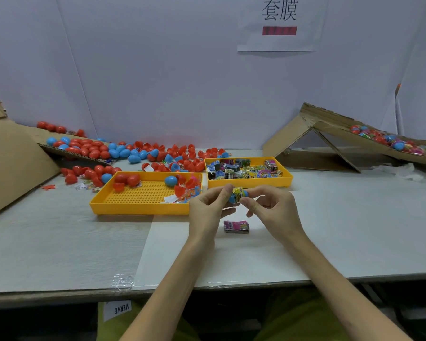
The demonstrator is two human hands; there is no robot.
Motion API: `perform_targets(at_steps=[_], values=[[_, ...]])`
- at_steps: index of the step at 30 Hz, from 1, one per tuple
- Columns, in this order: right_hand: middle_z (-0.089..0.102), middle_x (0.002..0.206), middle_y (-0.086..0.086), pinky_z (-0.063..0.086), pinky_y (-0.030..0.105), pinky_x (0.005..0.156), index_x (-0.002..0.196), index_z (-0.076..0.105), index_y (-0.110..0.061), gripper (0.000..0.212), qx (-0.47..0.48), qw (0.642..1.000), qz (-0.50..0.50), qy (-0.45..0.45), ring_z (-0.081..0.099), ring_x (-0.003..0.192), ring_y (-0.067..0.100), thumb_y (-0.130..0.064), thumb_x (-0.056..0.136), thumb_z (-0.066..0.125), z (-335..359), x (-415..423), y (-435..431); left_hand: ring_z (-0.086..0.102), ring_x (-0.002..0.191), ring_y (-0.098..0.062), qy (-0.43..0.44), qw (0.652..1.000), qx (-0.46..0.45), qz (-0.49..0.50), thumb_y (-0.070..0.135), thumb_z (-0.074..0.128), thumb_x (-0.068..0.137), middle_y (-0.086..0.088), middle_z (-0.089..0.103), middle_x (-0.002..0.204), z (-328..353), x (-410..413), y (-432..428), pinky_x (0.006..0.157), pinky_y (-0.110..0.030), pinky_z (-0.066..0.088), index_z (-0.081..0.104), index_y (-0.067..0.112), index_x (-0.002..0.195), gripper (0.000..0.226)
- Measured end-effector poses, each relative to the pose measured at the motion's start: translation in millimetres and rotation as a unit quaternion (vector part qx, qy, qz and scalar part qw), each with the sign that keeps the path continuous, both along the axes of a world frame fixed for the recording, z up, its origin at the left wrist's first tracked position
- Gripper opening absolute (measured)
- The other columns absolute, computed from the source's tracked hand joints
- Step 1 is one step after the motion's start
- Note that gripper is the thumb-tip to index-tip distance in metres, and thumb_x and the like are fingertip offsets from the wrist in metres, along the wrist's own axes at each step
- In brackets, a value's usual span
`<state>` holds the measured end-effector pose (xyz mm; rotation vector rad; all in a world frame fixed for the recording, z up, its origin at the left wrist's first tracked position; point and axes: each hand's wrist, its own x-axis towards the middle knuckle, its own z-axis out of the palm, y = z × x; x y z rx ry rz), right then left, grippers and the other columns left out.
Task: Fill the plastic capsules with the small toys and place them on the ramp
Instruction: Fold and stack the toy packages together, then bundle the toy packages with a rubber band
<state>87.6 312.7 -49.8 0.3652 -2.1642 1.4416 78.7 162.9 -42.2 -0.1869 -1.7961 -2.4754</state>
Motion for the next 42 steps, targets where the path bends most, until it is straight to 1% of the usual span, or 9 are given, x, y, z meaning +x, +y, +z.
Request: perform_targets(at_steps=[5,13,18,24,31,35,37,40,42], values=[[0.069,0.099,-0.004,0.058,0.023,0.063,0.117,0.067,-0.021,0.035,-0.035,0.999,0.035,-0.021,0.072,0.065,0.016,-0.016,0.084,0.076,1.0,0.6,-1.1,0.076,0.082,-0.018,0.000,1.000,-0.010,0.010,0.032,0.070,0.086,-0.005,0.077,0.092,-1.7,-0.6,0.3,0.067,-0.023,0.059,0.075,0.023,0.094,0.013],[0.075,0.087,-0.004,0.054,0.022,0.063,0.102,0.068,-0.017,0.022,-0.195,0.979,0.041,-0.047,0.072,0.073,0.016,0.001,0.090,0.066,8.0,-2.1,8.6,0.074,0.091,-0.016,0.022,0.999,-0.021,0.033,0.024,0.060,0.099,0.001,0.077,0.095,-1.6,-2.2,0.2,0.074,-0.025,0.058,0.069,0.016,0.101,0.012],[0.066,0.098,0.010,0.055,0.026,0.069,0.103,0.060,-0.014,0.021,-0.312,0.945,0.034,-0.091,0.071,0.083,0.023,0.002,0.090,0.063,11.1,-5.5,13.8,0.065,0.096,-0.005,0.098,0.977,-0.184,0.049,0.003,0.063,0.089,0.007,0.071,0.102,-7.9,1.8,1.7,0.075,-0.014,0.049,0.067,0.024,0.098,0.024],[0.076,0.091,0.001,0.052,0.024,0.073,0.115,0.061,-0.014,0.022,-0.348,0.910,0.058,-0.219,0.073,0.081,0.011,-0.013,0.094,0.063,17.2,-14.6,25.2,0.053,0.109,-0.007,0.156,0.873,-0.460,-0.036,0.020,0.071,0.080,0.015,0.057,0.115,-17.5,2.4,-7.7,0.086,-0.022,0.048,0.052,0.032,0.125,0.051],[0.074,0.090,0.009,0.056,0.018,0.066,0.108,0.065,-0.003,0.017,-0.379,0.857,0.067,-0.342,0.071,0.075,0.012,-0.012,0.093,0.065,39.6,-30.0,31.6,0.060,0.098,-0.008,0.178,0.852,-0.486,-0.075,0.017,0.070,0.080,0.012,0.063,0.102,-22.9,0.4,-21.9,0.087,-0.025,0.050,0.051,0.033,0.124,0.049],[0.071,0.076,0.012,0.056,0.020,0.059,0.124,0.057,0.002,0.026,-0.489,0.844,0.070,-0.207,0.069,0.065,0.015,-0.008,0.100,0.051,116.0,-72.6,53.2,0.060,0.096,-0.008,0.199,0.849,-0.485,-0.071,0.015,0.068,0.083,0.015,0.065,0.099,-25.8,-0.8,-21.2,0.088,-0.025,0.049,0.053,0.033,0.121,0.044],[0.070,0.088,0.017,0.057,0.027,0.071,0.135,0.049,0.001,0.035,-0.540,0.832,0.020,-0.124,0.069,0.078,0.022,-0.016,0.104,0.042,157.7,-95.7,73.9,0.060,0.097,-0.008,0.199,0.850,-0.482,-0.069,0.015,0.068,0.084,0.014,0.065,0.099,-26.6,-1.7,-21.0,0.088,-0.025,0.050,0.054,0.032,0.120,0.043],[0.057,0.131,0.022,0.053,0.038,0.091,0.148,0.034,-0.006,0.047,-0.390,0.893,-0.104,-0.200,0.066,0.108,0.033,-0.029,0.106,0.036,157.9,-110.1,82.9,0.060,0.096,-0.008,0.199,0.853,-0.477,-0.071,0.014,0.067,0.084,0.014,0.065,0.099,-28.4,-1.9,-21.6,0.086,-0.021,0.049,0.054,0.033,0.119,0.042],[0.064,0.121,0.016,0.055,0.030,0.076,0.137,0.049,-0.008,0.035,-0.243,0.935,-0.153,-0.206,0.070,0.092,0.025,-0.023,0.106,0.040,124.5,-109.7,71.5,0.060,0.095,-0.008,0.201,0.854,-0.474,-0.074,0.012,0.067,0.084,0.015,0.065,0.097,-28.7,-2.5,-21.6,0.082,-0.017,0.047,0.055,0.033,0.117,0.041]])
